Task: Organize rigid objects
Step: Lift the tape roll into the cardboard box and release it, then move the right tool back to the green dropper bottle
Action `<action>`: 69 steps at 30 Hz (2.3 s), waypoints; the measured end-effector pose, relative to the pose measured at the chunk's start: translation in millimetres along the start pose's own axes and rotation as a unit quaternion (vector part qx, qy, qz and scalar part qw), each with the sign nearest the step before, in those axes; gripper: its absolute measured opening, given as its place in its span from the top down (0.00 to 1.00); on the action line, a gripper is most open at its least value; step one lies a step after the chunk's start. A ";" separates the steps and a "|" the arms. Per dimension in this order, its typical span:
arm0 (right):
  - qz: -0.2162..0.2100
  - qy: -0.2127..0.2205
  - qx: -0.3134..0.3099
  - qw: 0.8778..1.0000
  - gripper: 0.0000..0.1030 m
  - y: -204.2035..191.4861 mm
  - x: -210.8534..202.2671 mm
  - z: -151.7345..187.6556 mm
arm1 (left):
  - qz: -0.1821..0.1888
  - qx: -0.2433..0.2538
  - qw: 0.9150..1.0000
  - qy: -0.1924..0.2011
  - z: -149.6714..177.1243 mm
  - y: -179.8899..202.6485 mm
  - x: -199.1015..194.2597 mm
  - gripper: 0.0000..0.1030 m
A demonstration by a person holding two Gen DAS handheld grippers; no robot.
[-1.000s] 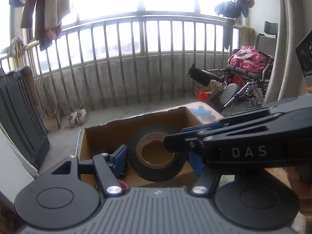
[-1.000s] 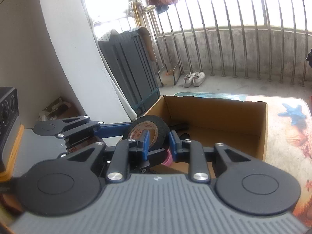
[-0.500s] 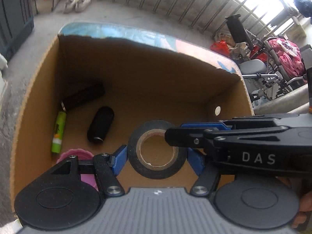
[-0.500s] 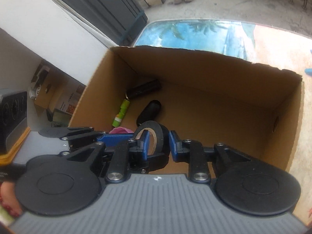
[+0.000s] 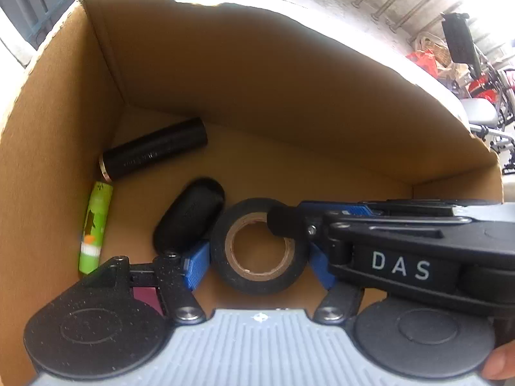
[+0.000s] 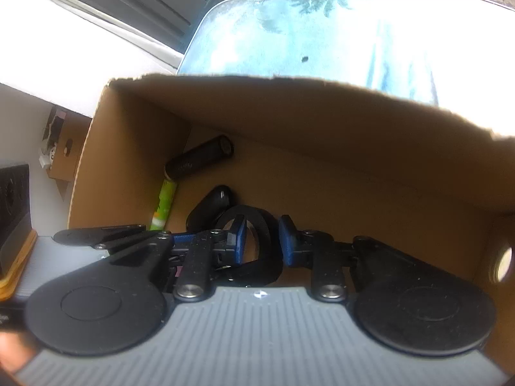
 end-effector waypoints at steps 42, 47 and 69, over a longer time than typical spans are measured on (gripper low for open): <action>-0.093 0.480 -0.002 0.872 0.44 -141.5 -269.8 196.5 | 0.152 0.148 0.928 0.306 146.3 6.5 -199.5 0.01; -0.069 0.490 -0.013 0.869 0.38 -168.4 -261.1 245.5 | 0.166 0.162 0.934 0.273 176.0 -24.8 -188.8 0.01; 0.161 0.386 0.006 0.908 0.28 -149.4 -176.9 339.9 | 0.218 0.218 0.933 0.188 221.7 -48.1 -120.3 0.00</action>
Point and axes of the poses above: each gripper's, at about its wrist camera, not at the fingertips, and x roughly the way its jaws point, y to its right, z to its underside, the point moved 7 cm from there along x, roughly the way its jaws point, and after that the axes turned 15 degrees about -x, right-handed, at the moved point
